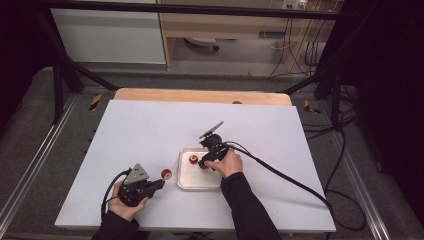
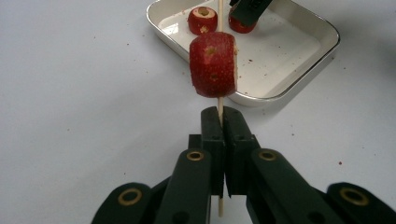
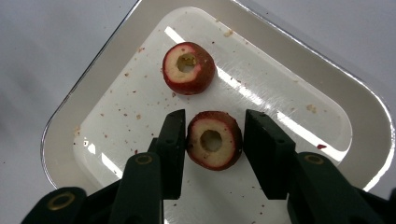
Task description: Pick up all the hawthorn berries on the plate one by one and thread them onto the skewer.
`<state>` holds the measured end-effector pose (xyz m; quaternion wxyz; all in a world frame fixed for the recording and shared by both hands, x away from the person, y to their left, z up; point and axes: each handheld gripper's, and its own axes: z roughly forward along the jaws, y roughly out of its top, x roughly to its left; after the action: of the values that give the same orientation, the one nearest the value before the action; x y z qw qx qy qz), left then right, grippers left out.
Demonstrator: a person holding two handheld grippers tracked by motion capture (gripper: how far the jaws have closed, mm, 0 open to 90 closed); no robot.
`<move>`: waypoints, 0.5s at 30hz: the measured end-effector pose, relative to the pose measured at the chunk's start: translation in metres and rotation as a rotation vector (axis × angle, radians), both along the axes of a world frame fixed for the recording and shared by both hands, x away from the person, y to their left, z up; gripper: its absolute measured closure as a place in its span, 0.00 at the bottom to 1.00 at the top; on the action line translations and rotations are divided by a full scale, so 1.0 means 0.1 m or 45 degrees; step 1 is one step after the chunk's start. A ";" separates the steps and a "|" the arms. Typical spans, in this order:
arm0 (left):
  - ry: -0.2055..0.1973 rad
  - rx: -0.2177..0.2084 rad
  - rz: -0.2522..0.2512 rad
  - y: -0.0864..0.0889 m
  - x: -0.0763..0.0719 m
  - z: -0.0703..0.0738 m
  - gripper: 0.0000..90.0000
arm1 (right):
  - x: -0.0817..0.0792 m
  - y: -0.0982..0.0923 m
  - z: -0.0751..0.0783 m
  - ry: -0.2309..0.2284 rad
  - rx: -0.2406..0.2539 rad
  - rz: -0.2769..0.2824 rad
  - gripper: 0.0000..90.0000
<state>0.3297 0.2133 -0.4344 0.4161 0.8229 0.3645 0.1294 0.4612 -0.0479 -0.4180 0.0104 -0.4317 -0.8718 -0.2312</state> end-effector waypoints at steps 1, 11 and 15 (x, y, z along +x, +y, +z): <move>0.000 0.002 0.000 0.00 0.00 0.00 0.98 | 0.00 0.00 0.00 0.002 0.000 -0.006 0.67; -0.004 0.000 0.000 0.00 0.00 0.00 0.98 | -0.02 -0.01 0.04 0.004 0.020 -0.032 0.68; -0.007 0.001 0.001 0.00 -0.01 0.01 0.98 | -0.07 -0.03 0.11 -0.009 0.059 -0.027 0.68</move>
<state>0.3288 0.2129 -0.4337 0.4168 0.8226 0.3636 0.1319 0.4544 -0.0511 -0.4074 0.0150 -0.4398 -0.8616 -0.2530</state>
